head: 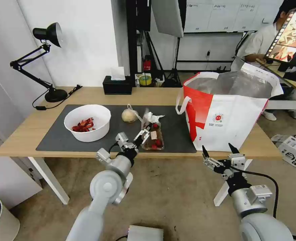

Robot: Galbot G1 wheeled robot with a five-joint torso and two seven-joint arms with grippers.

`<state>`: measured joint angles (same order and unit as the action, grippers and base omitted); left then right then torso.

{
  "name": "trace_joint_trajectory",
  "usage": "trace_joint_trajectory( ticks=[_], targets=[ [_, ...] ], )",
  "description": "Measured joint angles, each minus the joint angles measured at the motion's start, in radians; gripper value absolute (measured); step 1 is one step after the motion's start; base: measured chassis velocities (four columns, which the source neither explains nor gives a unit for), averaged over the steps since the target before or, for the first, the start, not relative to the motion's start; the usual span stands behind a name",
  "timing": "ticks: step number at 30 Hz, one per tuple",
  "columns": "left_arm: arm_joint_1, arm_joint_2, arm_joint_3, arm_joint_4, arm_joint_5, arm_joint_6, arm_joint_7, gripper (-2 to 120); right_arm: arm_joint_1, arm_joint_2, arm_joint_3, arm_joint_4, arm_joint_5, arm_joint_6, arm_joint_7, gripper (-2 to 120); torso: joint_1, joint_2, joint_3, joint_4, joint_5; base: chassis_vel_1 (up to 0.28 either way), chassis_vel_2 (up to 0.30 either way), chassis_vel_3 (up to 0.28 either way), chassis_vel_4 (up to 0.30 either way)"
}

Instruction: Pick up the trash from the table and place it into the takeout bag.

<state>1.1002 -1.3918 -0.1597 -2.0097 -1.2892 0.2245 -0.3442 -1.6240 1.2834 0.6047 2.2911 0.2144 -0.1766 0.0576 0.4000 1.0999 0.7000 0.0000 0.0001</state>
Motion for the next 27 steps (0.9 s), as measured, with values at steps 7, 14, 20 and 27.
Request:
trace_joint_trajectory(
  ticks=[7,14,20,27],
  targets=[
    [-0.002,-0.018,0.057,0.039,0.028,0.001,-0.002,97,0.013,-0.006,0.001,0.002,0.013,-0.023,0.009,100,0.0,0.0,0.0,-0.0001,-0.0001,0.0,0.0,0.0,0.0],
    [-0.013,-0.015,0.071,0.083,0.052,-0.005,0.003,66,0.037,-0.035,-0.002,-0.005,0.046,-0.032,0.018,100,0.0,0.0,0.0,-0.0001,0.0,0.0,0.0,0.0,0.0],
    [-0.014,-0.01,0.062,0.092,0.06,-0.009,0.007,47,0.076,-0.073,-0.02,-0.012,0.12,-0.053,0.031,100,0.0,0.0,0.0,0.0,-0.0001,0.0,0.0,0.0,0.0],
    [-0.008,-0.006,0.055,0.096,0.07,-0.014,0.008,23,0.146,-0.138,-0.062,-0.025,0.27,-0.084,0.068,100,0.0,0.0,0.0,0.0,-0.0001,0.0,0.0,0.0,0.0]
  ],
)
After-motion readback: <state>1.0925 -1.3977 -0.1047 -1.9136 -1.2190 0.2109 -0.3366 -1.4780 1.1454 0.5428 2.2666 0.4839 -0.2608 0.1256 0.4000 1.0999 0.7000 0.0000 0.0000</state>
